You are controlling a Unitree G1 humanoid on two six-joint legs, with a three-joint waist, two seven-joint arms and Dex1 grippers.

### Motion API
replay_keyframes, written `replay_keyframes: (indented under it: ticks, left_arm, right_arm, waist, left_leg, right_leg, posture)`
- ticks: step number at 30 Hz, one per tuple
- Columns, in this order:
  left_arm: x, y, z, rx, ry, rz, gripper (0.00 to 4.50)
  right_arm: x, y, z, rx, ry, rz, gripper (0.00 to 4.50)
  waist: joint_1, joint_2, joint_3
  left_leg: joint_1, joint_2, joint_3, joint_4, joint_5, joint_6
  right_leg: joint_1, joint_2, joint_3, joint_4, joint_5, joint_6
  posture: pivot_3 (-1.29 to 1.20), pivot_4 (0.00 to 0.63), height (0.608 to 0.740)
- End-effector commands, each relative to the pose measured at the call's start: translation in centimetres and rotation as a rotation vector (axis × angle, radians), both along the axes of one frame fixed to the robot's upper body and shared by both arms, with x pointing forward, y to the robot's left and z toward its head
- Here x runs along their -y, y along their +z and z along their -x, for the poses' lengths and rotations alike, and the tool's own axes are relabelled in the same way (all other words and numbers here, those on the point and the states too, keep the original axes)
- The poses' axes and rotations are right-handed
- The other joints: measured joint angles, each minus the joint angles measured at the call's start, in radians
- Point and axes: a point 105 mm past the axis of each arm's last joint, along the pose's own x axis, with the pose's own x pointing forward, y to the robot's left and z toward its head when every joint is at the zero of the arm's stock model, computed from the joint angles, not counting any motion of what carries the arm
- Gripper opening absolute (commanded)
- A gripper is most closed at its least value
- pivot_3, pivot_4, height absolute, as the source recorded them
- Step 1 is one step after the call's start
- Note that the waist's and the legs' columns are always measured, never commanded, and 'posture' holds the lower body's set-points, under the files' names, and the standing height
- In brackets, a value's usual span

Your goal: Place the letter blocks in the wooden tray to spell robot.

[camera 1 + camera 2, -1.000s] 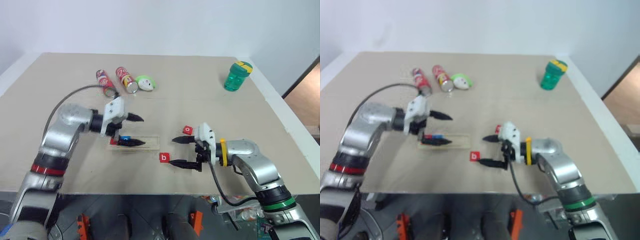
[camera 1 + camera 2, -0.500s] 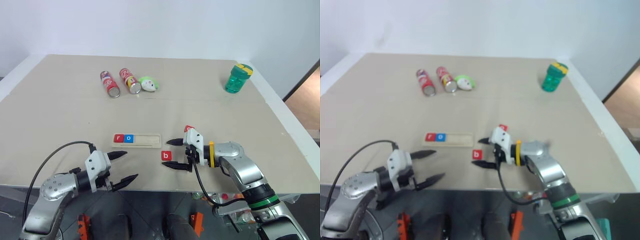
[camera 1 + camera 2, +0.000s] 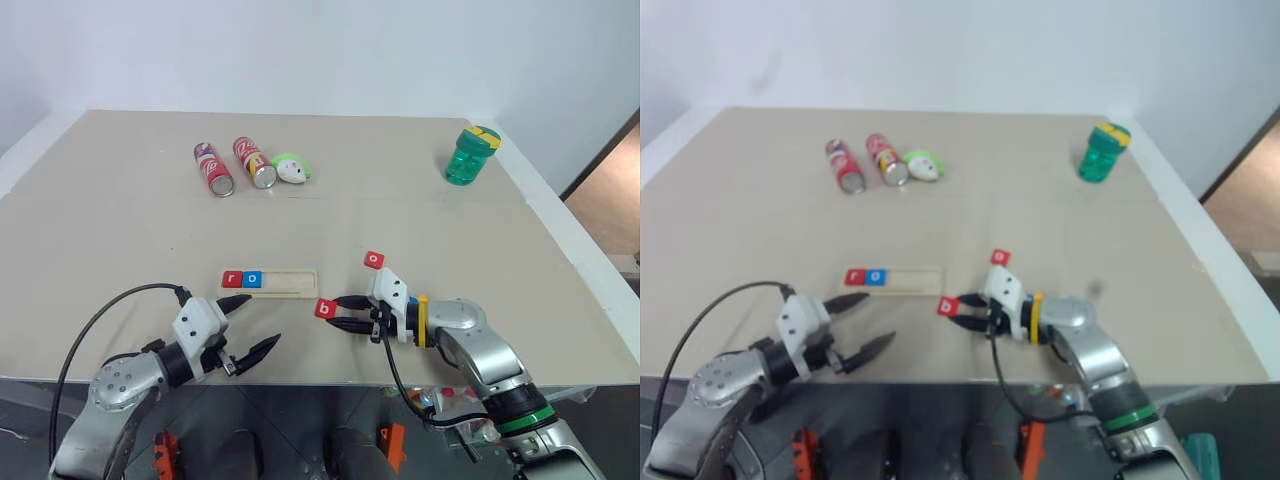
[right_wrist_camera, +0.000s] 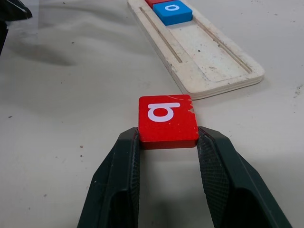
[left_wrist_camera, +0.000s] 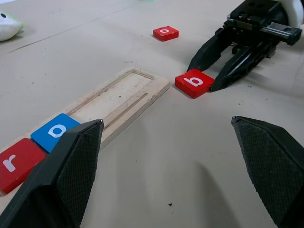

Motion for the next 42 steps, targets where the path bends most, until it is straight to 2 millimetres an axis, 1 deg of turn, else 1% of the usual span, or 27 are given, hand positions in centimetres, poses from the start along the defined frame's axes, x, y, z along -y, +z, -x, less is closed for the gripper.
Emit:
replay_keyframes:
  ticks: [1, 3, 5, 6, 7, 8, 9, 11, 14, 17, 20, 23, 28, 33, 42]
  left_arm:
    - [-0.1, 1.1, 0.0, 0.036, 0.034, 0.028, 4.50]
    - [-0.5, 1.2, -0.3, 0.036, 0.071, 0.036, 4.50]
    - [-1.0, 1.2, -0.9, 0.037, 0.132, 0.047, 4.50]
    - [-1.5, 1.4, -1.7, 0.040, 0.205, 0.063, 4.50]
    - [-2.0, 1.5, -2.4, 0.045, 0.262, 0.074, 4.50]
    - [-2.3, 1.6, -2.7, 0.048, 0.297, 0.081, 4.50]
    - [-2.5, 1.7, -3.0, 0.048, 0.324, 0.086, 4.50]
    - [-2.7, 1.8, -3.3, 0.050, 0.349, 0.082, 4.50]
    - [-2.8, 1.8, -3.5, 0.053, 0.378, 0.077, 4.50]
    - [-3.0, 1.8, -3.6, 0.056, 0.408, 0.077, 4.50]
    - [-3.1, 2.0, -3.6, 0.058, 0.429, 0.094, 4.50]
    - [-3.0, 1.9, -3.3, 0.048, 0.427, 0.102, 4.50]
    - [-2.6, 1.7, -2.8, 0.043, 0.415, 0.095, 4.50]
    - [-2.3, 2.0, -2.9, 0.046, 0.413, 0.114, 4.50]
    - [-1.7, 2.0, -2.6, 0.047, 0.391, 0.107, 4.50]
  right_arm:
    - [0.1, 3.0, -0.3, 0.080, 0.001, -0.050, 1.17]
    - [0.1, 4.6, -0.4, 0.107, 0.018, -0.076, 1.17]
    - [-0.1, 6.6, -0.7, 0.132, 0.044, -0.108, 1.17]
    - [-0.9, 8.3, -1.3, 0.163, 0.081, -0.120, 1.17]
    - [-1.8, 9.4, -1.7, 0.182, 0.116, -0.121, 1.17]
    - [-2.4, 10.1, -2.0, 0.192, 0.138, -0.118, 1.17]
    - [-3.3, 10.3, -2.5, 0.195, 0.155, -0.110, 1.17]
    - [-4.4, 10.0, -3.1, 0.188, 0.178, -0.086, 1.17]
    - [-6.5, 8.8, -4.3, 0.179, 0.227, -0.028, 1.17]
    - [-7.5, 7.4, -5.1, 0.176, 0.265, 0.025, 1.17]
    - [-7.8, 6.4, -5.5, 0.166, 0.289, 0.061, 1.17]
    - [-8.0, 5.8, -5.9, 0.156, 0.294, 0.072, 1.17]
    - [-8.6, 5.3, -6.0, 0.144, 0.308, 0.079, 1.17]
    - [-9.3, 4.8, -6.1, 0.137, 0.311, 0.086, 1.17]
    - [-9.7, 4.5, -6.9, 0.134, 0.284, 0.097, 1.17]
  waist:
    - [0.000, 0.000, 0.000]
    - [0.000, 0.000, 0.000]
    - [-0.001, 0.000, 0.001]
    - [-0.002, 0.000, 0.001]
    - [-0.005, 0.000, 0.001]
    - [-0.007, 0.000, 0.002]
    - [-0.008, 0.000, 0.002]
    - [-0.010, -0.003, 0.000]
    - [-0.008, -0.005, -0.001]
    - [-0.004, -0.004, 0.000]
    - [-0.002, -0.004, 0.000]
    - [-0.002, -0.004, 0.000]
    - [-0.003, -0.004, 0.000]
    - [-0.003, -0.004, 0.000]
    - [-0.003, -0.004, 0.000]
  left_leg:
    - [0.000, 0.000, 0.000, 0.000, 0.000, 0.000]
    - [0.000, 0.000, 0.001, 0.000, 0.000, 0.000]
    - [0.000, 0.000, 0.002, 0.000, 0.000, 0.000]
    - [0.000, 0.000, 0.002, 0.000, 0.000, 0.000]
    - [0.000, 0.000, 0.002, 0.000, 0.000, 0.000]
    - [0.001, 0.000, 0.002, 0.000, 0.000, 0.000]
    - [0.001, 0.000, 0.003, 0.001, 0.000, 0.000]
    - [0.002, 0.001, 0.002, 0.000, 0.000, 0.001]
    - [0.002, 0.003, 0.000, -0.001, 0.000, 0.000]
    - [-0.001, 0.002, 0.000, -0.003, -0.001, -0.001]
    - [-0.005, 0.001, 0.000, -0.003, -0.001, -0.002]
    - [-0.006, 0.000, 0.000, -0.003, -0.002, -0.004]
    - [-0.005, 0.001, 0.000, -0.003, -0.003, -0.004]
    - [-0.005, 0.002, 0.000, -0.002, -0.003, -0.004]
    - [-0.005, 0.002, 0.000, -0.002, -0.003, -0.004]
  right_leg:
    - [0.000, 0.000, 0.000, 0.000, 0.000, 0.000]
    - [0.000, -0.001, 0.001, 0.000, 0.000, 0.000]
    - [-0.001, -0.001, 0.002, 0.000, 0.000, 0.000]
    - [-0.001, -0.001, 0.002, 0.000, 0.001, 0.000]
    - [-0.001, -0.001, 0.003, 0.000, 0.001, 0.000]
    - [-0.002, -0.001, 0.003, 0.000, 0.002, -0.001]
    - [-0.003, 0.000, 0.004, 0.000, 0.004, -0.001]
    - [-0.003, 0.002, 0.002, 0.000, 0.006, -0.002]
    - [-0.002, 0.003, -0.001, 0.000, 0.002, -0.004]
    - [-0.004, 0.003, 0.000, 0.000, 0.003, -0.002]
    - [-0.008, 0.002, 0.000, 0.000, 0.006, -0.005]
    - [-0.008, 0.001, 0.000, 0.000, 0.005, -0.004]
    - [-0.008, 0.001, -0.001, 0.000, 0.005, -0.005]
    - [-0.008, 0.002, -0.002, 0.000, 0.005, -0.004]
    - [-0.008, 0.002, -0.002, 0.000, 0.006, -0.005]
  posture:
    - [0.00, 0.150, 0.739]
    - [0.00, 0.150, 0.739]
    - [0.00, 0.150, 0.739]
    - [0.00, 0.150, 0.739]
    - [0.00, 0.150, 0.739]
    - [0.00, 0.150, 0.739]
    - [0.00, 0.150, 0.739]
    - [0.00, 0.150, 0.739]
    - [0.00, 0.150, 0.739]
    - [0.00, 0.150, 0.739]
    - [0.00, 0.150, 0.739]
    - [0.00, 0.150, 0.739]
    - [0.00, 0.150, 0.739]
    - [0.00, 0.150, 0.739]
    - [0.00, 0.150, 0.739]
